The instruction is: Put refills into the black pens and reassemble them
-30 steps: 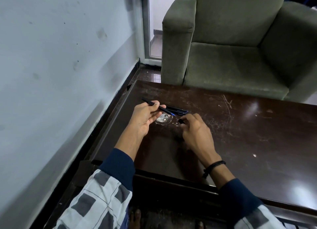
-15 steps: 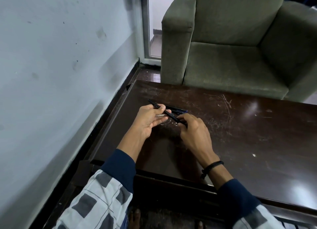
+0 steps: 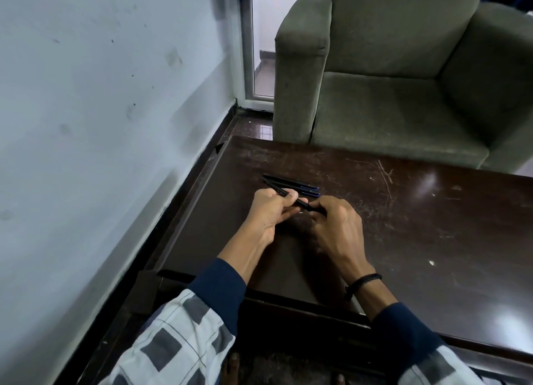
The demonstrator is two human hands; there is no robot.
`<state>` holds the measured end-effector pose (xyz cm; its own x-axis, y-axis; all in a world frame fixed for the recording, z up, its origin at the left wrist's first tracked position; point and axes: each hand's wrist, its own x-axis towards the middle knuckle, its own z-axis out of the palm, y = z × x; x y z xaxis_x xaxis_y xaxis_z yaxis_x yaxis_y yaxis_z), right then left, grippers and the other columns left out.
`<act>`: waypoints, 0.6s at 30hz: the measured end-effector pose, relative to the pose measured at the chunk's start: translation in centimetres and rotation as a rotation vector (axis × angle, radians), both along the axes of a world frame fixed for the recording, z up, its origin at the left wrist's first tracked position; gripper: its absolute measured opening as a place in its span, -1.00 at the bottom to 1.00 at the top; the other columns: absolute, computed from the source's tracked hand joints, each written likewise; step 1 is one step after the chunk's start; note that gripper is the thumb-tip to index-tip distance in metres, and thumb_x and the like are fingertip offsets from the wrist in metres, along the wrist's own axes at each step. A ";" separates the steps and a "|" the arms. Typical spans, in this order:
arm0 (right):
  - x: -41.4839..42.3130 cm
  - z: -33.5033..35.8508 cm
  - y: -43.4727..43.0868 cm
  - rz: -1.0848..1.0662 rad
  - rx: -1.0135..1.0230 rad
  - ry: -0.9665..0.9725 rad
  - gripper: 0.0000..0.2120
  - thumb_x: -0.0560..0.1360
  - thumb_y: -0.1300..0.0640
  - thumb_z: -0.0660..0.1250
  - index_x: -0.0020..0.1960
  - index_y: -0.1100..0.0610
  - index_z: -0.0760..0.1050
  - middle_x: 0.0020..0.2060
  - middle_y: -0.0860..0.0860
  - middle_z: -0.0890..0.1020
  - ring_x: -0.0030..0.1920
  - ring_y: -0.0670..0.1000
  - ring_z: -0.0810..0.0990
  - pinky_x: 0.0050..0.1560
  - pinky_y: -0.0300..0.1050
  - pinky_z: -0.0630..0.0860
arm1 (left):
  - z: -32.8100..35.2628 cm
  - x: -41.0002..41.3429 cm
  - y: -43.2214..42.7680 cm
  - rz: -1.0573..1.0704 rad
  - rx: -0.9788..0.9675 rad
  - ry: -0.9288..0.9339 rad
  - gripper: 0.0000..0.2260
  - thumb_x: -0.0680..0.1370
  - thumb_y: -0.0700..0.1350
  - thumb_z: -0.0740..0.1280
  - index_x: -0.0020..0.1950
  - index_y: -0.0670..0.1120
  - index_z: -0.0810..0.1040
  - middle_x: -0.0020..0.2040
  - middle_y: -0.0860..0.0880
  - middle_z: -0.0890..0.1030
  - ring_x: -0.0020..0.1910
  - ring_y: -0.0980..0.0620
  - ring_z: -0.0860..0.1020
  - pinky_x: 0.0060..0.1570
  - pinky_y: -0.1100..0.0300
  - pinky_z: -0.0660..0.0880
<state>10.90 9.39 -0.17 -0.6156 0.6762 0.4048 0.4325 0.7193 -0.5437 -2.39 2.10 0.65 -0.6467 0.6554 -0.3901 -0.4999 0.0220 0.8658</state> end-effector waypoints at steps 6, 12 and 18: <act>-0.2 -0.4 -0.4 -0.006 0.065 0.012 -0.82 0.38 0.40 0.51 -0.06 0.19 0.68 -0.21 0.12 0.68 -0.20 0.20 0.60 -0.19 -0.10 0.34 | -0.3 0.9 0.2 0.075 -0.011 0.001 -0.91 0.61 -0.33 0.36 0.09 -0.24 0.61 -0.09 -0.17 0.74 -0.17 0.04 0.74 -0.26 0.26 0.63; -0.4 -0.9 -0.1 -0.010 0.022 -0.058 -0.86 0.46 0.27 0.51 -0.02 0.09 0.67 -0.18 0.03 0.66 -0.17 0.04 0.51 -0.19 -0.09 0.33 | -0.4 1.1 0.2 0.095 0.002 -0.042 -0.83 0.61 -0.35 0.34 0.20 -0.32 0.56 0.05 -0.27 0.71 -0.14 0.02 0.73 -0.21 0.24 0.65; -2.0 -0.3 3.4 -0.084 -0.051 -0.165 -0.82 0.55 0.11 0.46 0.15 -0.04 0.65 -0.11 -0.01 0.48 -0.16 0.08 0.51 -0.15 -0.10 0.39 | 0.4 -0.2 0.1 0.269 0.021 -0.160 -0.75 0.56 -0.26 0.47 0.21 -0.25 0.57 0.18 -0.22 0.65 0.07 -0.09 0.69 -0.08 0.20 0.66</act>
